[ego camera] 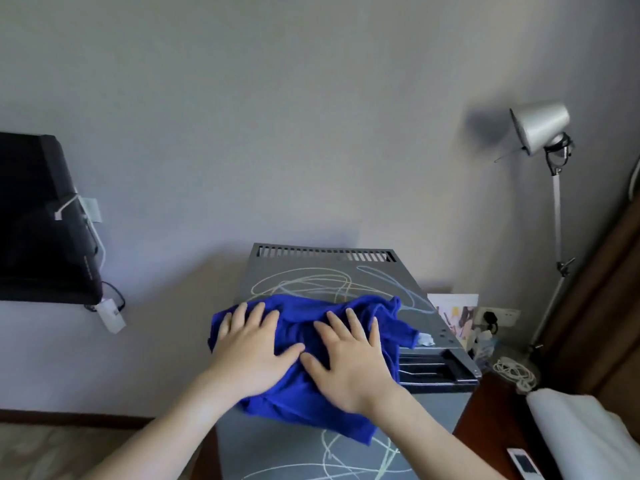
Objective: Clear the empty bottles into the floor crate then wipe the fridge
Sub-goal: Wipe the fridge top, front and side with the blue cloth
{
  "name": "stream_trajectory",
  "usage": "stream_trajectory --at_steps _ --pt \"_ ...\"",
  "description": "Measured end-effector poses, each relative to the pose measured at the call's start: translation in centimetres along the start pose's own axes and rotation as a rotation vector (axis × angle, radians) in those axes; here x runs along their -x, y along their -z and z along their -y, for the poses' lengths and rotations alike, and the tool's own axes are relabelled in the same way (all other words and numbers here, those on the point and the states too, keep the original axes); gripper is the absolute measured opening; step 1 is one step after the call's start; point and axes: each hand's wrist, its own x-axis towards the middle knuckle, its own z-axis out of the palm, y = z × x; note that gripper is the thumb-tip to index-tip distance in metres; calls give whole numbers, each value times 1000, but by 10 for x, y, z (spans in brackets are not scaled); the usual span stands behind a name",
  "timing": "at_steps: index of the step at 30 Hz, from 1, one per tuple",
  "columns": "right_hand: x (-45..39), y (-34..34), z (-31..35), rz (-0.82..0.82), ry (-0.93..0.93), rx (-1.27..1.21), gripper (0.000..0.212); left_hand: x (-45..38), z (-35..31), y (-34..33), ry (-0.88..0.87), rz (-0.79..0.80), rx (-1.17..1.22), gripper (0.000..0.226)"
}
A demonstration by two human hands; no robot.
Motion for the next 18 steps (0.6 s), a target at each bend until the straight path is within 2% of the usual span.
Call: stream_trajectory --at_steps 2,6,9,18 --pt "-4 -2 3 81 -16 93 87 1 2 -5 -13 88 -65 80" --pt "-19 3 9 193 -67 88 68 -6 5 -7 -42 156 -171 89" --pt "-30 2 10 218 -80 86 62 -15 6 -8 -74 175 -193 78" --pt "-98 1 3 255 -119 78 56 -95 15 -6 -141 314 -149 72"
